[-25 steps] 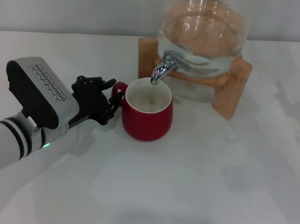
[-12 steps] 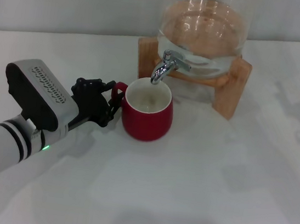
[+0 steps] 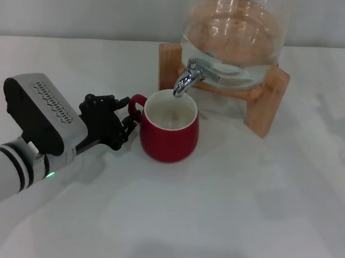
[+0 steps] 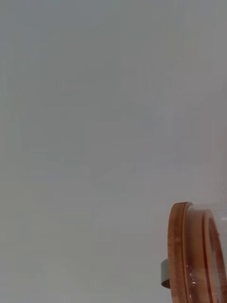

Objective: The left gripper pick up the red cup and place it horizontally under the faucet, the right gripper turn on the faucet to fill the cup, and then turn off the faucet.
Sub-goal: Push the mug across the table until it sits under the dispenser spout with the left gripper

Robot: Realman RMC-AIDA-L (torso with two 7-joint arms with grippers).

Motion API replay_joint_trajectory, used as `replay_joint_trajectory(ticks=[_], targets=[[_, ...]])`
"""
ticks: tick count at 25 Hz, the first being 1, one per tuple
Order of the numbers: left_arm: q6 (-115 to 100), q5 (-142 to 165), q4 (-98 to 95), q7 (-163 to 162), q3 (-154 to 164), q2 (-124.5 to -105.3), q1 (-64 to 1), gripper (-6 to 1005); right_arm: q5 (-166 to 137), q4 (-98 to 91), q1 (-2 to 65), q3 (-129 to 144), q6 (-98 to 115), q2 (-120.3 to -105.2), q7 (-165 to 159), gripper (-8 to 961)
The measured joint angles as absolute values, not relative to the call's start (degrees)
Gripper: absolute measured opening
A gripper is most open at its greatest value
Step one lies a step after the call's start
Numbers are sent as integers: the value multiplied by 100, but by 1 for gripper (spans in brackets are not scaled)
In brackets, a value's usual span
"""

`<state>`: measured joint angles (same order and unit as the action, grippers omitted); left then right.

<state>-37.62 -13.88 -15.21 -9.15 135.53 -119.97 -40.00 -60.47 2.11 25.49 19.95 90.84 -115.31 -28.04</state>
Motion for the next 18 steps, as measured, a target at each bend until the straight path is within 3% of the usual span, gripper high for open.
replay_joint_trajectory(ticks=[18], targets=[[-3762,-1407,-1516,-914,13517,-11997,-3925,295,-6047,211,2543,1995,9070,-11531,-2803,724]])
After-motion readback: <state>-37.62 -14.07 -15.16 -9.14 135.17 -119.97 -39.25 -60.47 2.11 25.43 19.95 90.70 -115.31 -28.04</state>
